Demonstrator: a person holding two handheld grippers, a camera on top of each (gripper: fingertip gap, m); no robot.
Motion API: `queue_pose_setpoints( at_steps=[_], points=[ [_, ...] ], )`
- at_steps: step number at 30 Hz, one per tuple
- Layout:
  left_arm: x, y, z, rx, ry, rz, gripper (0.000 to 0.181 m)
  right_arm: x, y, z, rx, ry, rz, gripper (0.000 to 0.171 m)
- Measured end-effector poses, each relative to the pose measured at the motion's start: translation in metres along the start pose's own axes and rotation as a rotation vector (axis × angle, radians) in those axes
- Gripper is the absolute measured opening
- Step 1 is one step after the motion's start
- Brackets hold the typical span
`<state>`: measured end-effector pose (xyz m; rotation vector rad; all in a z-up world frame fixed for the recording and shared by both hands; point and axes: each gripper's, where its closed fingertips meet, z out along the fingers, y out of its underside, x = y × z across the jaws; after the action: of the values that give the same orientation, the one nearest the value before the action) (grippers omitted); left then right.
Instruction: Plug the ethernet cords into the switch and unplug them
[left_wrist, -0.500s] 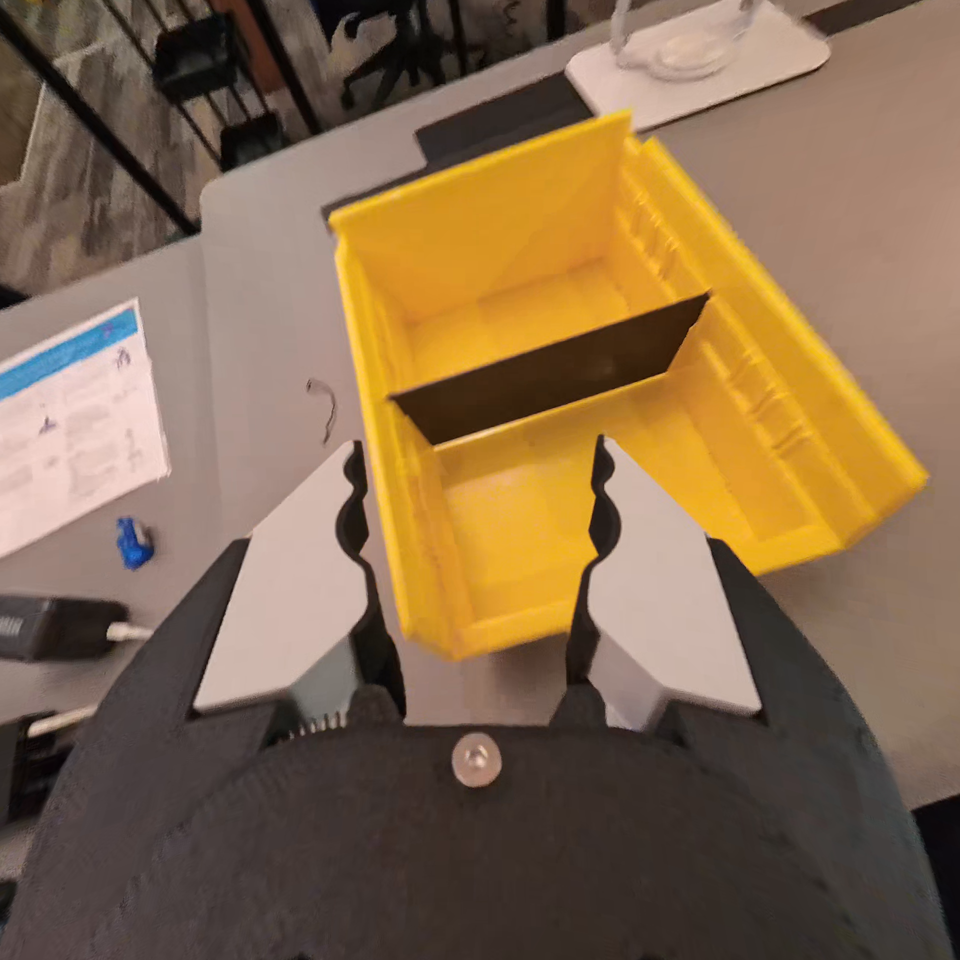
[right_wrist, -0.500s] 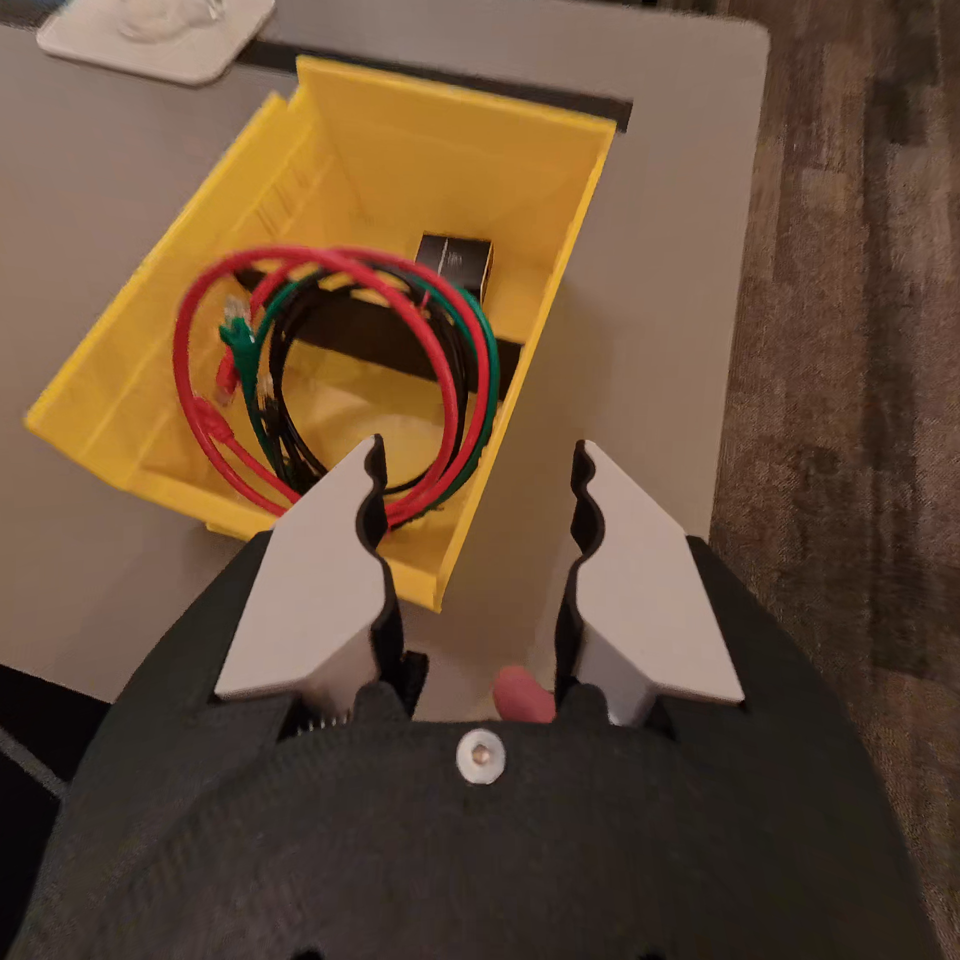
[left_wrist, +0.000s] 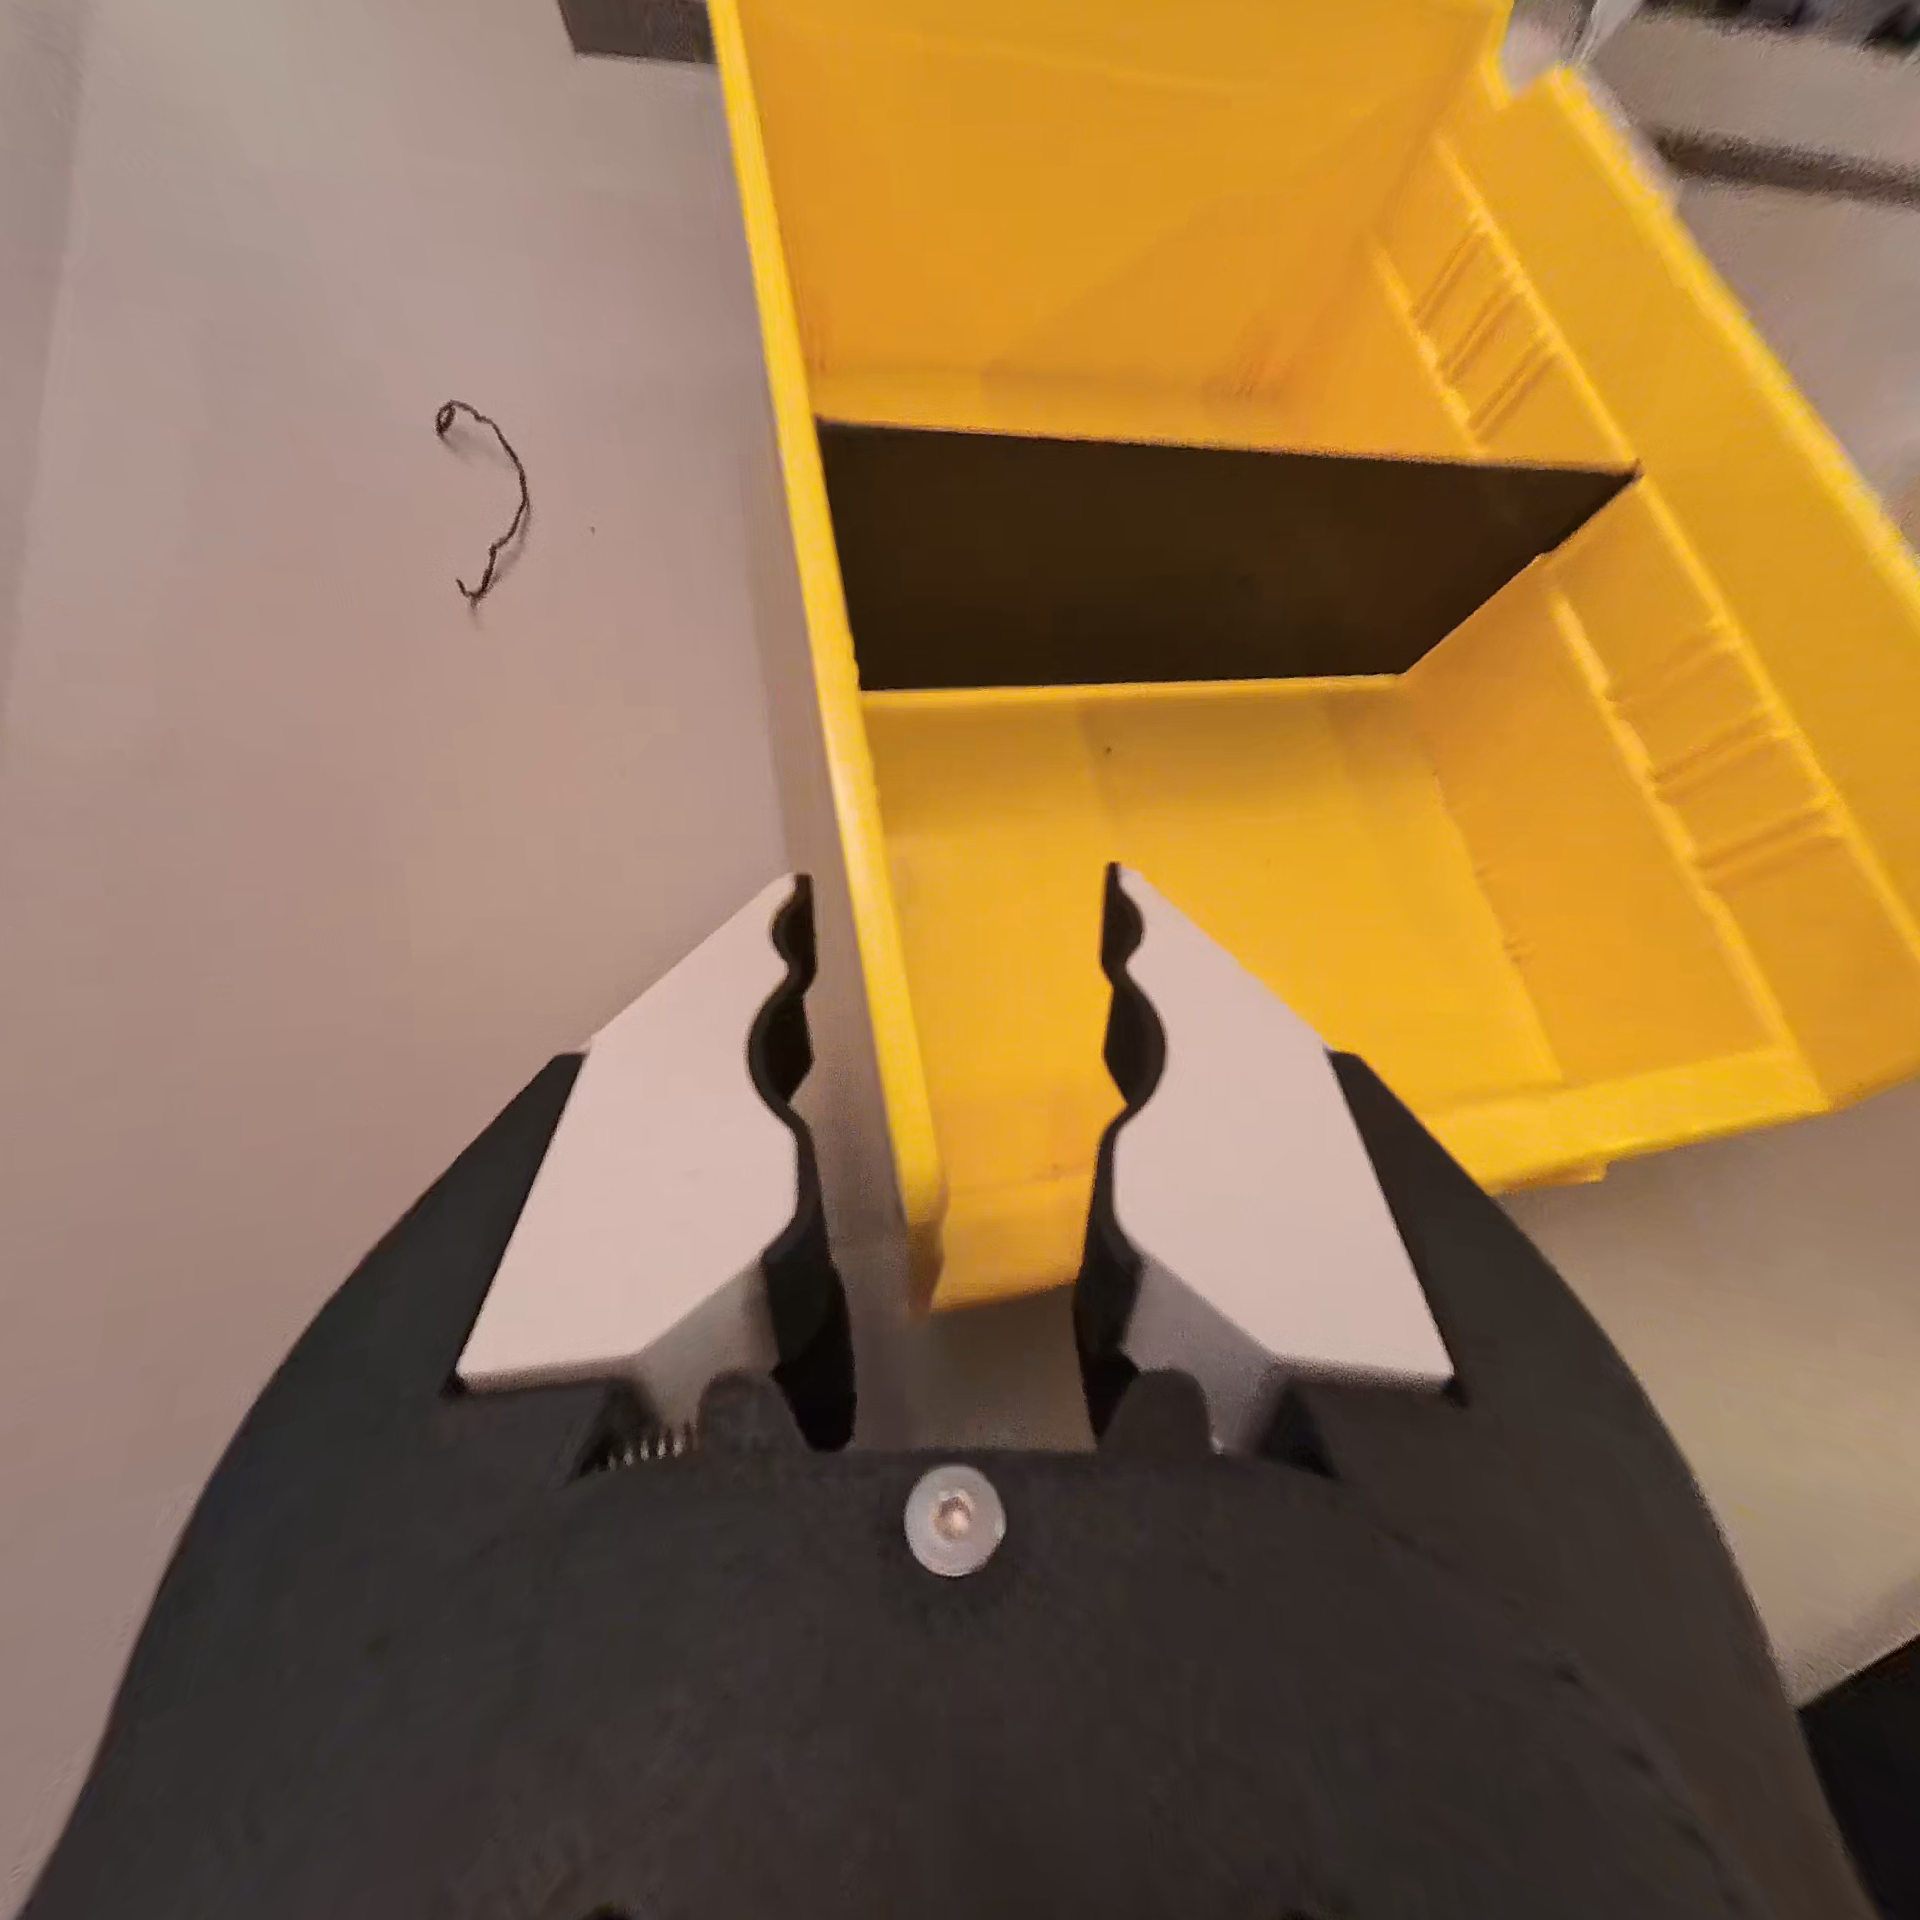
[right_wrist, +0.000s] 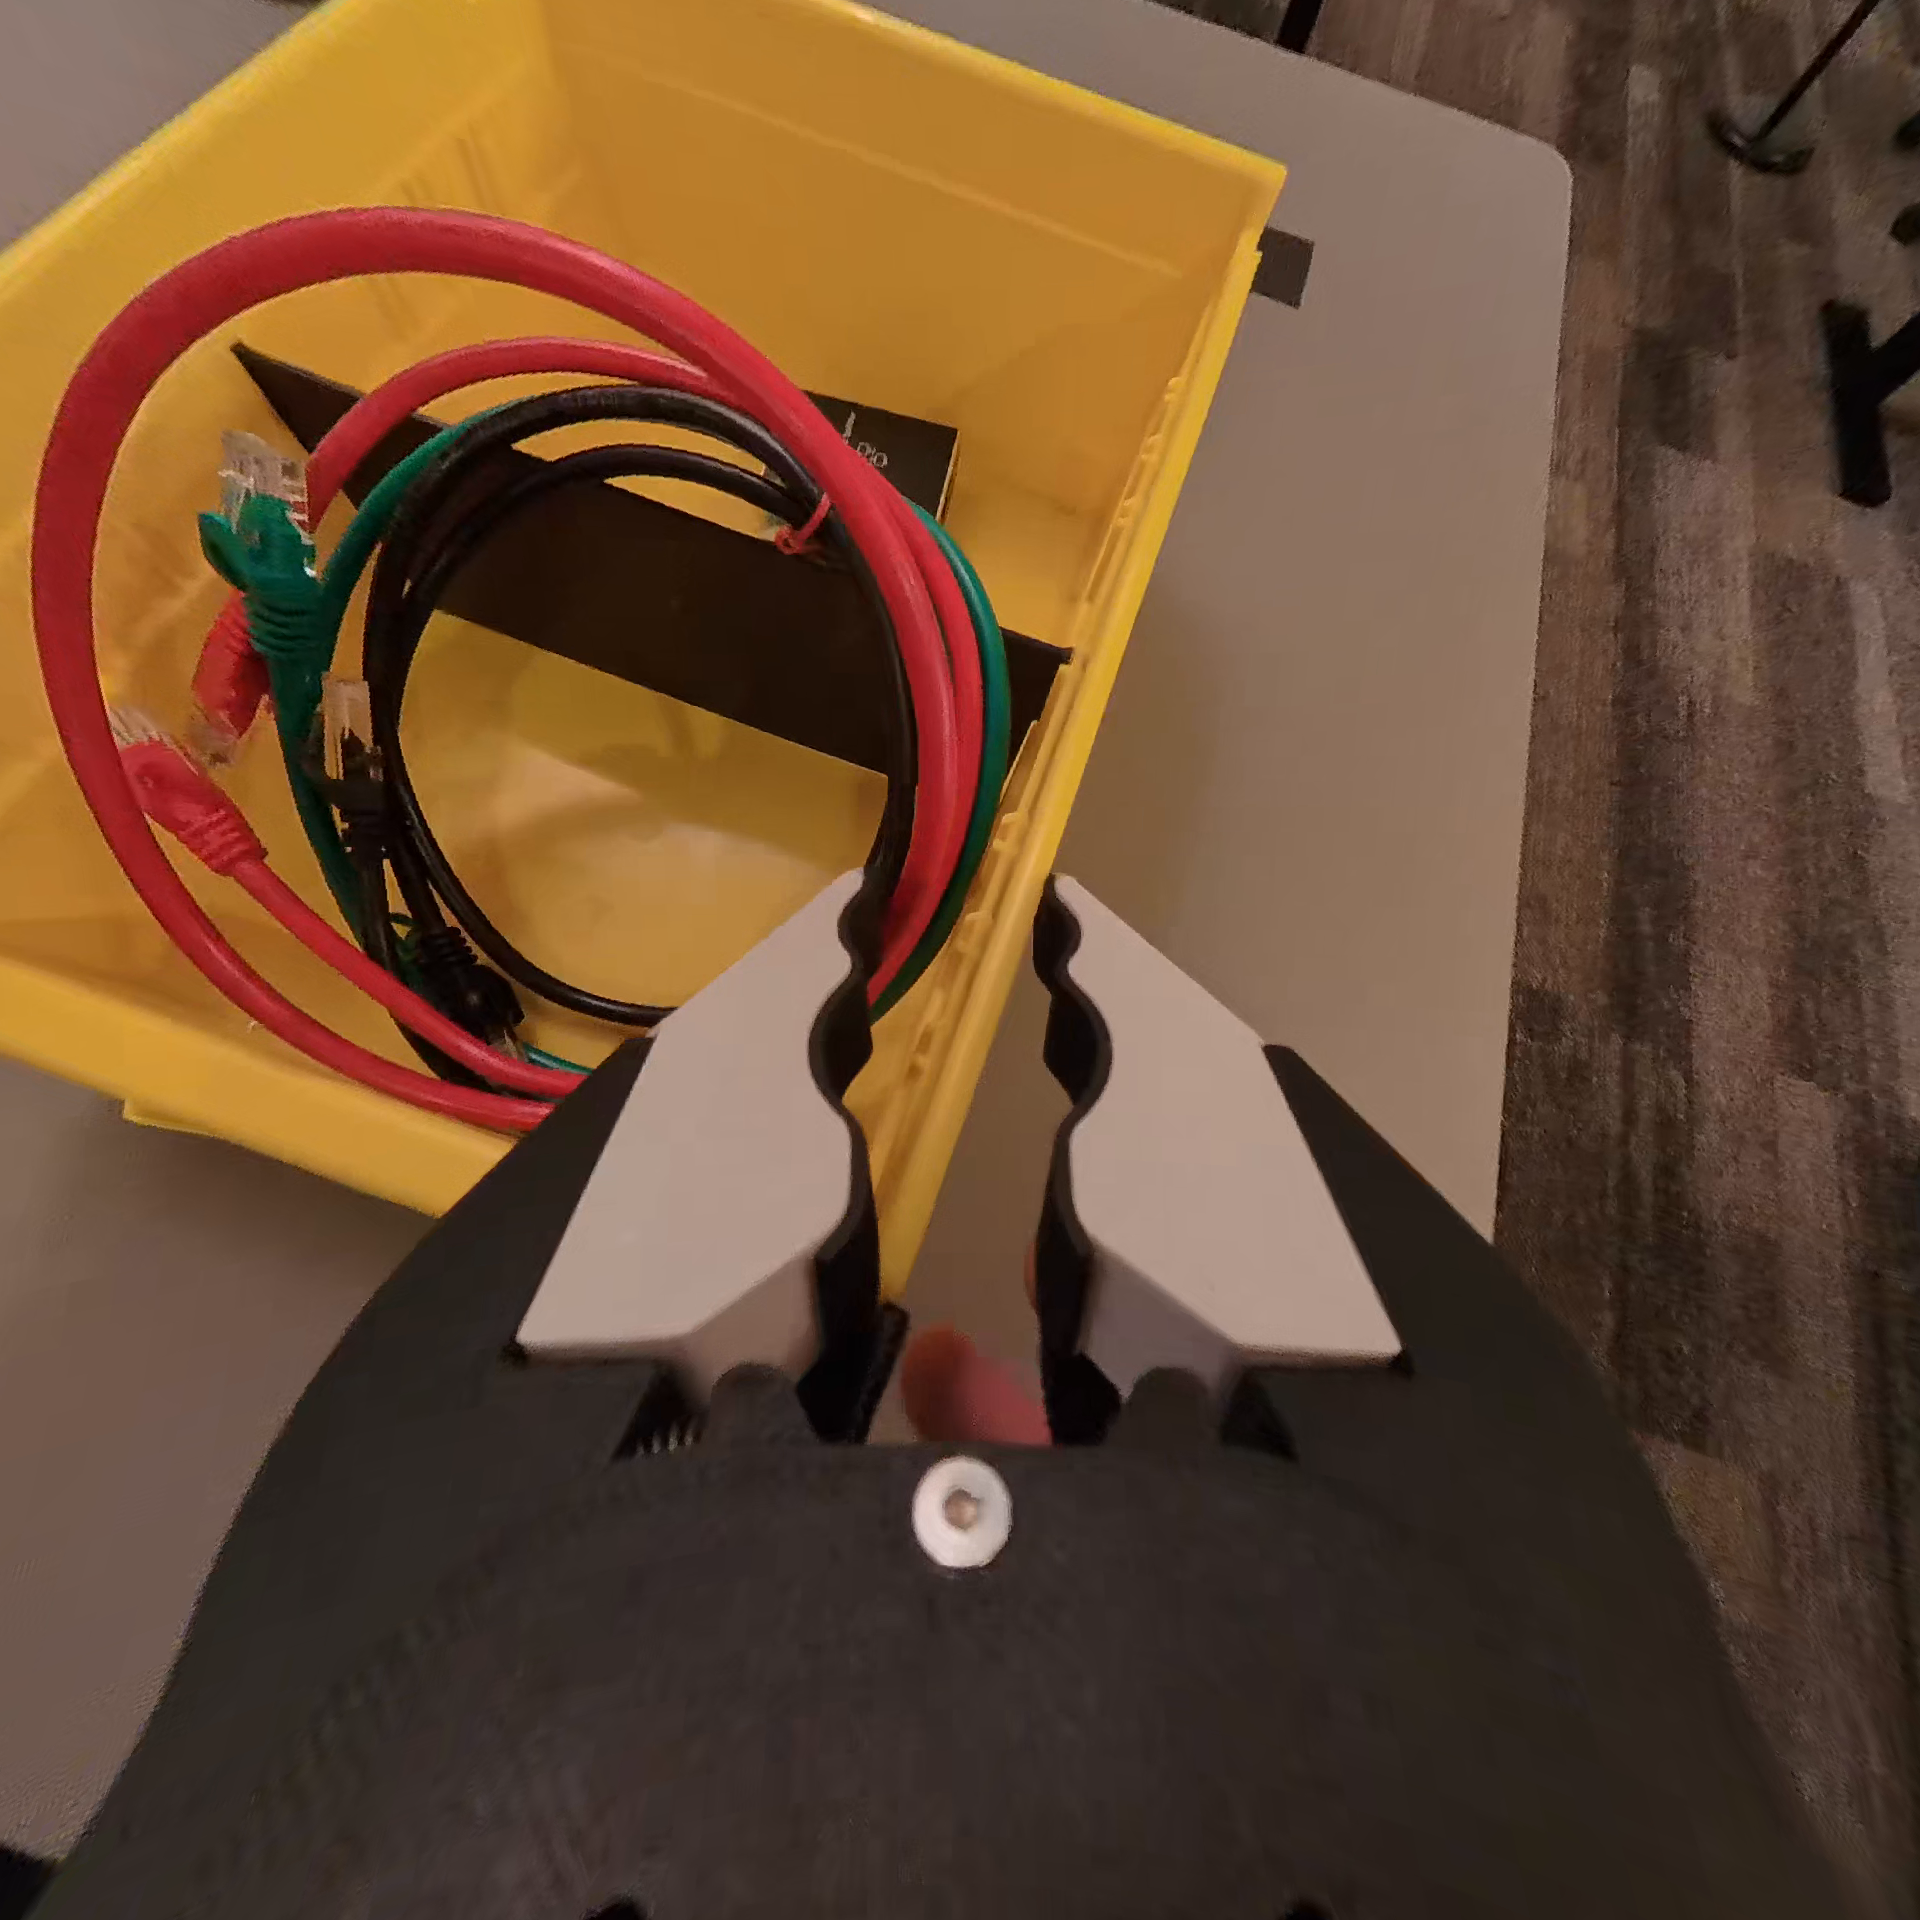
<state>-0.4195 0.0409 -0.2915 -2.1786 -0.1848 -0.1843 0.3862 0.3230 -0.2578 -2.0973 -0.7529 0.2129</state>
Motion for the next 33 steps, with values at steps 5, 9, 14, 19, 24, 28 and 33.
queue_pose_setpoints(
  at_steps=[5, 9, 14, 19, 24, 28, 33],
  points=[
    [-0.002, -0.01, 0.003, 0.067, 0.076, -0.095, 0.022, -0.012, -0.015, 0.015, 0.051, -0.031, 0.011, 0.019],
    [0.001, -0.013, 0.004, 0.093, 0.096, -0.101, 0.01, -0.035, -0.03, 0.029, 0.072, -0.066, -0.01, 0.014],
    [0.015, -0.016, 0.001, 0.1, 0.114, -0.085, 0.004, -0.082, -0.052, 0.048, 0.089, -0.129, -0.039, 0.011],
    [0.005, -0.037, -0.028, 0.211, 0.073, -0.085, 0.004, -0.136, -0.076, 0.068, 0.114, -0.171, -0.031, 0.01],
    [0.005, -0.06, -0.064, 0.33, 0.084, -0.114, 0.004, -0.197, -0.099, 0.085, 0.123, -0.224, -0.077, 0.014],
    [0.008, -0.074, -0.087, 0.383, 0.088, -0.105, 0.004, -0.257, -0.116, 0.096, 0.14, -0.27, -0.08, 0.021],
    [0.016, -0.092, -0.106, 0.443, 0.111, -0.112, 0.004, -0.35, -0.135, 0.102, 0.176, -0.389, -0.072, 0.034]
  ],
)
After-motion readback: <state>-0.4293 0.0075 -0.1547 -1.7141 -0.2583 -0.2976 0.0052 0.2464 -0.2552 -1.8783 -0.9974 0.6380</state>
